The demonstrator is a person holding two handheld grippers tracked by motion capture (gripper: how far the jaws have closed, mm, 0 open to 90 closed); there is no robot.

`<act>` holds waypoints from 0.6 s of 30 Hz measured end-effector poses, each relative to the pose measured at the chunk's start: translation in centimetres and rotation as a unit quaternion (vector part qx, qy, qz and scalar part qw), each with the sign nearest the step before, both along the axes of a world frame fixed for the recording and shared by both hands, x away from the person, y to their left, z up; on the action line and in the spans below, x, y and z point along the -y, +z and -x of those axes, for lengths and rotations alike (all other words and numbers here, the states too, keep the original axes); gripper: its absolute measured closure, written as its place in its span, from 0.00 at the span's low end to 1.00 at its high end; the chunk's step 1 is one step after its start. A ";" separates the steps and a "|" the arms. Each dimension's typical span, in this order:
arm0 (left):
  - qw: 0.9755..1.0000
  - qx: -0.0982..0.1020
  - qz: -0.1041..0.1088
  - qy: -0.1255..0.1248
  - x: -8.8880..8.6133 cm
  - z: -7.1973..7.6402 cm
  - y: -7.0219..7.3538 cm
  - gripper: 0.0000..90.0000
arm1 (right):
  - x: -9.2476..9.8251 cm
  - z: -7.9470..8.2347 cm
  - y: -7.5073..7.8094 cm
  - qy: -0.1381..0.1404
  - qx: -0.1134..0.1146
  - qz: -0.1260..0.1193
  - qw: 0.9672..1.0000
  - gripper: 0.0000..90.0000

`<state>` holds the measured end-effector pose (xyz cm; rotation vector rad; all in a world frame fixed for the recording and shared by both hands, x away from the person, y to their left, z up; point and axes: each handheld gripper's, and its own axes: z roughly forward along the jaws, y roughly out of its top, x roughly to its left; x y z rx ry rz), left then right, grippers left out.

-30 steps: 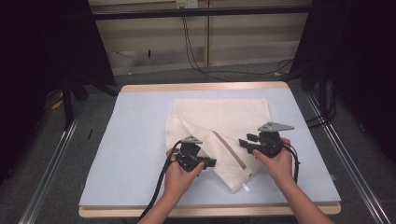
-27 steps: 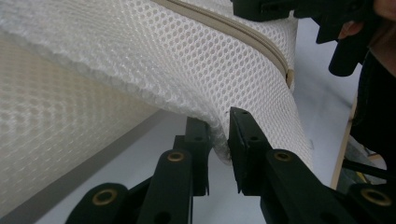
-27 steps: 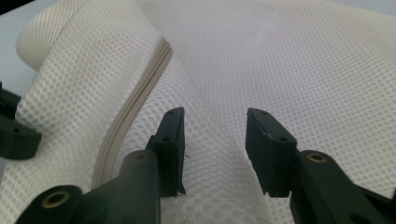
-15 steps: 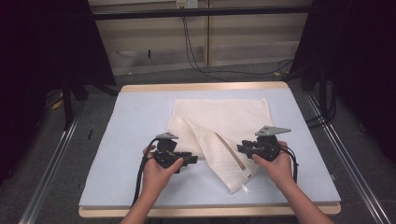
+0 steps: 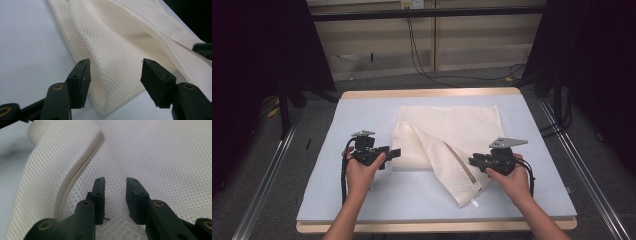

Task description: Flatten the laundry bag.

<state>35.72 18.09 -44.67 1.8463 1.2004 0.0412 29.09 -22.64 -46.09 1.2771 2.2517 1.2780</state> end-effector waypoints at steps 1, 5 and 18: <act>1.000 -0.006 0.009 0.004 0.1 -0.3 -0.1 0.42 | 0.0 0.0 0.0 0.001 0.000 0.000 1.000 0.77; 1.000 -0.012 0.006 -0.017 0.6 -0.7 -0.5 0.53 | 0.0 0.0 -0.1 0.003 0.001 -0.002 1.000 0.77; 0.998 -0.006 -0.002 -0.068 -0.1 1.4 -1.0 0.94 | 0.0 -0.5 1.6 -0.007 -0.001 -0.007 1.000 0.48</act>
